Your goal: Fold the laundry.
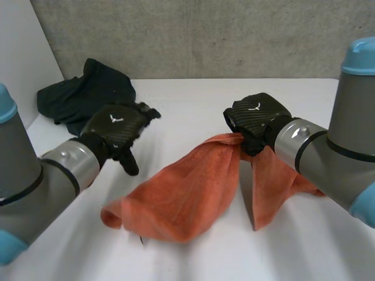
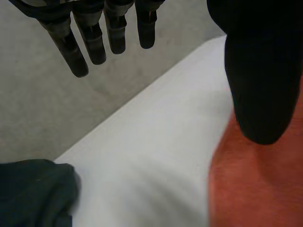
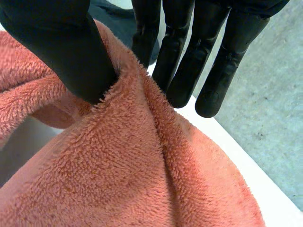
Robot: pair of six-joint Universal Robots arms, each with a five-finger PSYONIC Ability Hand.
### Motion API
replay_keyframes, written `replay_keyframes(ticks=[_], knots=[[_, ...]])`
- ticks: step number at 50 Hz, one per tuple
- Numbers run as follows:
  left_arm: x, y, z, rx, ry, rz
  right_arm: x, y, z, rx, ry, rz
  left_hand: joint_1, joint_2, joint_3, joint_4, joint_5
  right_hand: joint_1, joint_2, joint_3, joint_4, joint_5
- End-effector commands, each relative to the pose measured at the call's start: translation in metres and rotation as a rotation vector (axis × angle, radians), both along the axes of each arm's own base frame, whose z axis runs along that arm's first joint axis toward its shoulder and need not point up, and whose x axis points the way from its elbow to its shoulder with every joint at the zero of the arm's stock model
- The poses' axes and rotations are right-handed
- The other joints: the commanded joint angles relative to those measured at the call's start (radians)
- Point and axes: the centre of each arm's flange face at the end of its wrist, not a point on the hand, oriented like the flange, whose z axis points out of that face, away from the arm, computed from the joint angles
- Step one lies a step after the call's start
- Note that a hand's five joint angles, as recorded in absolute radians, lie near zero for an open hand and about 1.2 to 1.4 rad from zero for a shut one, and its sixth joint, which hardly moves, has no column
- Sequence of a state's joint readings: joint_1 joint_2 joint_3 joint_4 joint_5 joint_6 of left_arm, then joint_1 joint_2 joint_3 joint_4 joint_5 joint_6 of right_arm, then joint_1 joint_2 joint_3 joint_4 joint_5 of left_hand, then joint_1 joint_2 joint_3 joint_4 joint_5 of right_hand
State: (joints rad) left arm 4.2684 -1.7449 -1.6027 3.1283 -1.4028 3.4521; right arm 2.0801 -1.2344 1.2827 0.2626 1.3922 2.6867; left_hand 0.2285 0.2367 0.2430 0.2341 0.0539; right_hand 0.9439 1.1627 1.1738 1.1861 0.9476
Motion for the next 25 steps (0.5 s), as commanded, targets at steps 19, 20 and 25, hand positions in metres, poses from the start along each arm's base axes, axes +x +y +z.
replay_keyframes(ticks=[19, 20, 25], knots=[[-0.012, -0.027, -0.072, 0.388, 0.039, -0.166, -0.007, 0.032, 0.040, -0.113, -0.082, 0.111, 0.061, 0.053, 0.047, 0.056, 0.061, 0.452, 0.234, 0.222, 0.210, 0.274], [-0.012, -0.027, -0.074, 0.394, 0.037, -0.164, -0.007, 0.032, 0.040, -0.111, -0.082, 0.114, 0.082, 0.074, 0.067, 0.076, 0.082, 0.452, 0.234, 0.222, 0.210, 0.274], [-0.012, -0.033, -0.084, 0.414, 0.024, -0.147, -0.009, 0.035, 0.047, -0.133, -0.090, 0.106, 0.228, 0.220, 0.214, 0.223, 0.229, 0.452, 0.234, 0.222, 0.210, 0.274]])
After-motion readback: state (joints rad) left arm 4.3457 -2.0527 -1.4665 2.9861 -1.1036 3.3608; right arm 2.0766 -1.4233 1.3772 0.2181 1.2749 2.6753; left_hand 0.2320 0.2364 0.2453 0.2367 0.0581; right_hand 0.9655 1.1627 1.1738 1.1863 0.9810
